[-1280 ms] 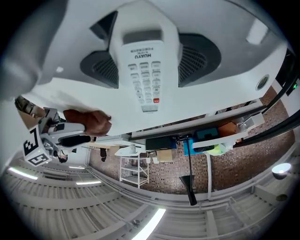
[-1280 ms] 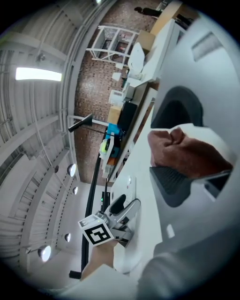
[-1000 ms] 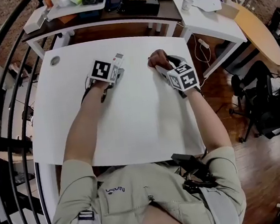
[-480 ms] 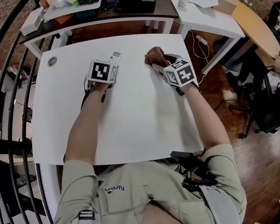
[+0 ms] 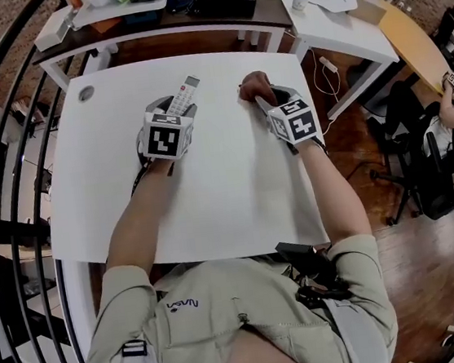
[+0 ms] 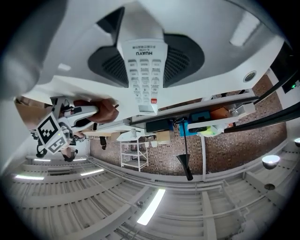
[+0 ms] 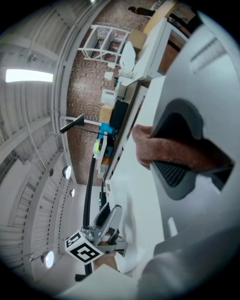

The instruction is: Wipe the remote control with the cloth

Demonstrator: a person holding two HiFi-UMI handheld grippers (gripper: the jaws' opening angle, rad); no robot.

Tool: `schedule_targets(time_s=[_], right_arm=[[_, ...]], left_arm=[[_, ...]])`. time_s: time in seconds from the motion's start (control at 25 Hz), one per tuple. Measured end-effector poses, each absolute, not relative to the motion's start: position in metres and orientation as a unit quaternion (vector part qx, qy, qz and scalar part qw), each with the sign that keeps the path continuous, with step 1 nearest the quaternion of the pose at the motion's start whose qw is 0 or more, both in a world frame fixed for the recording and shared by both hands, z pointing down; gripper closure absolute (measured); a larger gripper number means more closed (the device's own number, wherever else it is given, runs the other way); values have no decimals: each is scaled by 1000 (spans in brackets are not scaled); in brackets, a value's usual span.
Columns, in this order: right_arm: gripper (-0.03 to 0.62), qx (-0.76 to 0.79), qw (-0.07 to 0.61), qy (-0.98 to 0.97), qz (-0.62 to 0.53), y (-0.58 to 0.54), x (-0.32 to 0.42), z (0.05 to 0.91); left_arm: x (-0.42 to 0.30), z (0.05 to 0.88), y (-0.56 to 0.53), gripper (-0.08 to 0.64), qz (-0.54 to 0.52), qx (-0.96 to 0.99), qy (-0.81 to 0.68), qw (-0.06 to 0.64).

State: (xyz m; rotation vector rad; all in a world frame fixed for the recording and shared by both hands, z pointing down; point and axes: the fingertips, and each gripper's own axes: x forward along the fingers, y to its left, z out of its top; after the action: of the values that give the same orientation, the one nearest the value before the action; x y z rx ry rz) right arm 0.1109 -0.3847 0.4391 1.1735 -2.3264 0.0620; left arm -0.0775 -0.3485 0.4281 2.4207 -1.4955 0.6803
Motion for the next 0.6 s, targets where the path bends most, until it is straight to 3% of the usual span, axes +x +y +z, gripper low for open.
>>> schedule_targets(time_s=[0.32,0.6], right_arm=[[483,482,126,-862,-99,-316,103,329],[483,455,83,-852,-244,-230,60,250]], left_arm=[[-59,375,-292,318,188,837,-514,-1],[-22,326,-236,318,158,840,-504,-121]])
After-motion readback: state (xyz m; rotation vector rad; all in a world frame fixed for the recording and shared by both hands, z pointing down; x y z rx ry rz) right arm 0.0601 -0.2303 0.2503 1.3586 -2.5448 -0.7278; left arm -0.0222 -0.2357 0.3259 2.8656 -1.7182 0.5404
